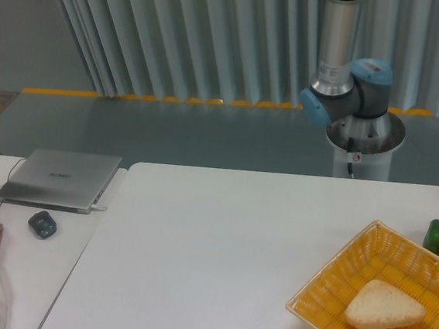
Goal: Place the red peppers in a basket
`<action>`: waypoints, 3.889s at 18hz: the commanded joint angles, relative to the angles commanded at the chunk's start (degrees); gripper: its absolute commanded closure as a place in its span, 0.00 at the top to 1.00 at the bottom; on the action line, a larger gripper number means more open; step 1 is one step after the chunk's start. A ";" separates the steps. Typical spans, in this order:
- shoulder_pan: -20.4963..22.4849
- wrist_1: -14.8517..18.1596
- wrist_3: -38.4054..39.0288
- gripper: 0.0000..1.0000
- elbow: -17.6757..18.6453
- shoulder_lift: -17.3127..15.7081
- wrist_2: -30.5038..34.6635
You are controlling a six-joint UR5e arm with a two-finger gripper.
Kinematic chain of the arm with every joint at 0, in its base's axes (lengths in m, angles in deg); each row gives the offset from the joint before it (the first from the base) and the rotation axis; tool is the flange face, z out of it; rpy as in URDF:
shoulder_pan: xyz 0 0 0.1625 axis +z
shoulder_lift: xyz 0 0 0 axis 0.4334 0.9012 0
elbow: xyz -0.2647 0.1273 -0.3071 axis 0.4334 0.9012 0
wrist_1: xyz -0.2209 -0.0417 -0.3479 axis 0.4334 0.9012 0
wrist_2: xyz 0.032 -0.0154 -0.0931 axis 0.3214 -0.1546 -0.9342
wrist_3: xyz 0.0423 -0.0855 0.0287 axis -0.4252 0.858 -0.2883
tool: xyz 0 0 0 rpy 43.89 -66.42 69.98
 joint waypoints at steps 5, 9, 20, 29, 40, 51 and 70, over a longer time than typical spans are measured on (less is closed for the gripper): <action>4.40 -1.05 0.62 1.00 -0.53 3.08 -3.36; 6.34 -1.23 4.84 1.00 -0.44 4.93 -7.03; 8.54 -1.32 9.85 1.00 0.97 8.62 -10.30; 7.93 -6.85 9.94 1.00 2.90 11.26 -10.13; 7.84 -1.07 10.64 1.00 -2.19 9.68 -4.94; 6.26 -1.23 10.64 1.00 1.49 9.24 -4.68; 6.08 -10.28 10.38 0.93 7.56 10.73 -4.68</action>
